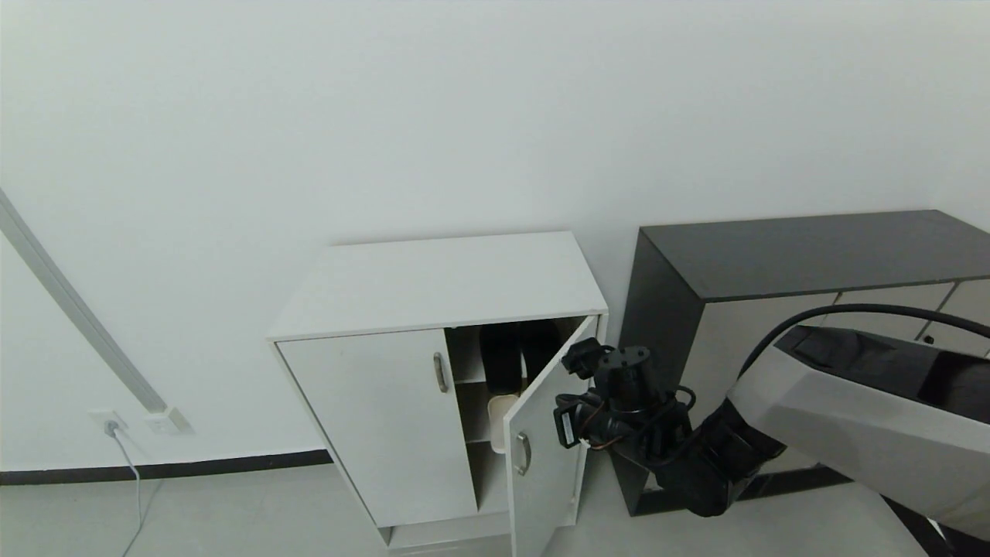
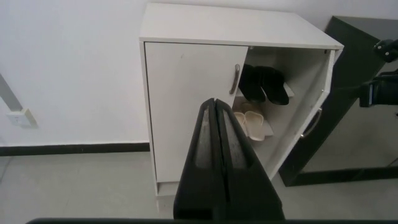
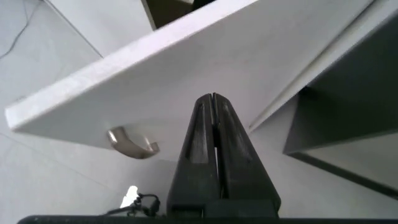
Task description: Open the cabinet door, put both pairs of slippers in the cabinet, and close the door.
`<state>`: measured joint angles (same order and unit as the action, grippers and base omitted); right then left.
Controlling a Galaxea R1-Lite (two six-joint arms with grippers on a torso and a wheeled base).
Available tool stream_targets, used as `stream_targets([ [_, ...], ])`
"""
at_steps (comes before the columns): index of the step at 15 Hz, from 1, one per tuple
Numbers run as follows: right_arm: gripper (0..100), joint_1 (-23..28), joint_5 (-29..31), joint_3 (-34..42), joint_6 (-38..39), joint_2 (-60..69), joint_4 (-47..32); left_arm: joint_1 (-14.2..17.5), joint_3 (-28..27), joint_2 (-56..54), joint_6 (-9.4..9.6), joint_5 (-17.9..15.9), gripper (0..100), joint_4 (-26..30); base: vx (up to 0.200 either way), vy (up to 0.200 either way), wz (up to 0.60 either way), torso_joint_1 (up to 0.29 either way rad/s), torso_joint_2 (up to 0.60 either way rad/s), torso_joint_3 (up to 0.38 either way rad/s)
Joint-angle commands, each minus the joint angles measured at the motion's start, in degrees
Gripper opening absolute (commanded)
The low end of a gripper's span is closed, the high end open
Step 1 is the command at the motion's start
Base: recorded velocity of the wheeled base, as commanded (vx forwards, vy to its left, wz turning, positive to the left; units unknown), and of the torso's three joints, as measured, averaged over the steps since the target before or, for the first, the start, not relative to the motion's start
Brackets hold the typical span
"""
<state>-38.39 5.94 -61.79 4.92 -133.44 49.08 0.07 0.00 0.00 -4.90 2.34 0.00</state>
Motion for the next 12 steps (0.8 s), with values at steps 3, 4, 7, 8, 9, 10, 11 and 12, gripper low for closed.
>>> stream_targets([
  [3, 0, 0.0, -0.1, -4.4, 1.0, -2.5, 0.1, 0.0, 0.0, 0.0, -0.02, 0.0, 0, 0.0, 0.000, 0.000, 0.00, 0.000, 0.00, 0.000],
  [4, 0, 0.1, -0.2, -6.2, 1.8, -3.6, 0.0, 0.0, 0.0, 0.0, -0.02, 0.0, 0, 0.0, 0.000, 0.000, 0.00, 0.000, 0.00, 0.000],
  [7, 0, 0.7, -2.2, -13.4, 2.1, -8.1, -0.4, 0.0, 0.0, 0.0, -0.02, -0.1, 0, 0.0, 0.000, 0.000, 0.00, 0.000, 0.00, 0.000],
  [8, 0, 0.9, -2.3, -15.4, 2.1, -9.1, -0.7, 0.0, 0.0, 0.0, -0.02, -0.1, 0, 0.0, 0.000, 0.000, 0.00, 0.000, 0.00, 0.000],
  [9, 0, 1.0, -2.3, -16.3, 2.1, -9.6, -1.2, 0.0, 0.0, 0.0, -0.02, -0.1, 0, 0.0, 0.000, 0.000, 0.00, 0.000, 0.00, 0.000],
  [10, 0, 1.4, -2.3, -18.4, 2.1, -10.2, -2.8, 0.0, 0.0, 0.1, -0.02, -0.1, 0, 0.0, 0.000, 0.000, 0.00, 0.000, 0.00, 0.000],
  [11, 0, 1.6, -2.3, -18.9, 2.1, -10.3, -2.9, 0.0, 0.0, 0.1, 0.07, 0.0, 0, 0.0, 0.000, 0.000, 0.00, 0.000, 0.00, 0.000],
  [12, 0, 2.0, -2.3, -19.5, 2.1, -10.3, -3.0, 0.0, 0.0, 0.0, 0.07, -0.1, 0, 0.0, 0.000, 0.000, 0.00, 0.000, 0.00, 0.000],
])
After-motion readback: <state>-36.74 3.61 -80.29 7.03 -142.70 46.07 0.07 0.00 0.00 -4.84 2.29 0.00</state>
